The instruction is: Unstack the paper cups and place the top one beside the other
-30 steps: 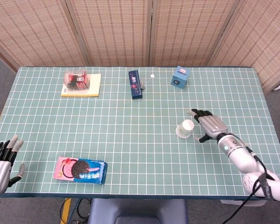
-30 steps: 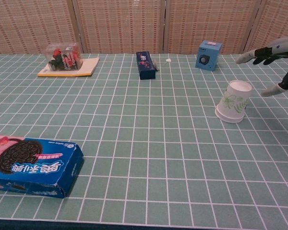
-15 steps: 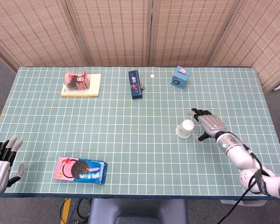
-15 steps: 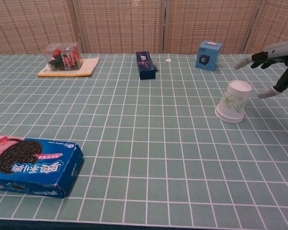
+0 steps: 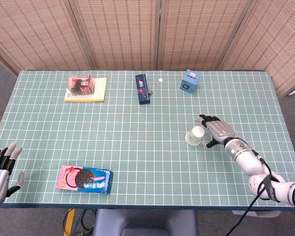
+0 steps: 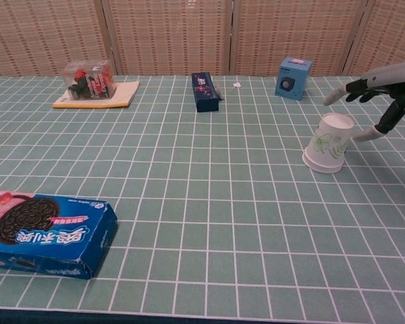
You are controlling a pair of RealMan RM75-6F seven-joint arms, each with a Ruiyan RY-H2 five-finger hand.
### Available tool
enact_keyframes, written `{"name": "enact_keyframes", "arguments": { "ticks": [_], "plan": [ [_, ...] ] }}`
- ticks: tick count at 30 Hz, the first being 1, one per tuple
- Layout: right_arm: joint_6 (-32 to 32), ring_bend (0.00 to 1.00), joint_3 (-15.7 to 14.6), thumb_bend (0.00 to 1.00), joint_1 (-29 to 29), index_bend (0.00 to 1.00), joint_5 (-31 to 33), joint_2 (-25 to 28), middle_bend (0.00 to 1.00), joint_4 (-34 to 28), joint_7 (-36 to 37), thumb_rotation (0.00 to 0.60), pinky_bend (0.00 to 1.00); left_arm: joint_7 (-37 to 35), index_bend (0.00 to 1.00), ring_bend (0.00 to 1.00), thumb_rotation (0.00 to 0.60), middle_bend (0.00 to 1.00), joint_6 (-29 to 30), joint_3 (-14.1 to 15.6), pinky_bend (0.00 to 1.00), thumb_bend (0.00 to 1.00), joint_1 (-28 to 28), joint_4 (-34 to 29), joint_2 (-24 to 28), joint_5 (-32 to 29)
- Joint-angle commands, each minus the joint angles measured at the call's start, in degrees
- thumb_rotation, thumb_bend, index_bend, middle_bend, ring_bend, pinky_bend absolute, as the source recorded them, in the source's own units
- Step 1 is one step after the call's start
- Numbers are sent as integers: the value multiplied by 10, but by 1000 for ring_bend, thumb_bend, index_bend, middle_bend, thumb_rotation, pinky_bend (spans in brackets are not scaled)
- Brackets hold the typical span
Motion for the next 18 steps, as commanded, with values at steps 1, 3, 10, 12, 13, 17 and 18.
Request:
{"name": "enact_keyframes", "arguments": {
  "ticks": [1,3,10,12,13,17,18],
  "plan": [
    [0,0,-2,288,2,108,2,-3,0,3,0,600,0,0,0,0,600,0,0,0,0,495,0,0,0,0],
    [1,0,-3,293,3,113,4,-5,0,7,0,600,0,-1,0,0,600,0,1,0,0,495,1,0,1,0],
    [4,0,-3,310,7,145,5,-18,0,21,2,600,0,0,0,0,600,0,-1,0,0,495,0,1,0,-1],
    [6,0,-3,317,8,166,5,-24,0,28,2,600,0,1,0,0,600,0,-1,-1,0,495,0,1,0,-1],
    [6,0,-3,321,9,176,6,-26,0,31,3,600,0,1,0,0,600,0,-1,-1,0,495,0,1,0,-1],
    [14,0,-2,330,9,227,7,-38,0,41,1,600,0,0,0,0,600,0,2,0,0,495,1,1,0,1],
    [19,0,-1,333,9,240,7,-41,0,43,0,600,0,1,0,0,600,0,2,0,0,495,2,2,0,1]
  ]
}}
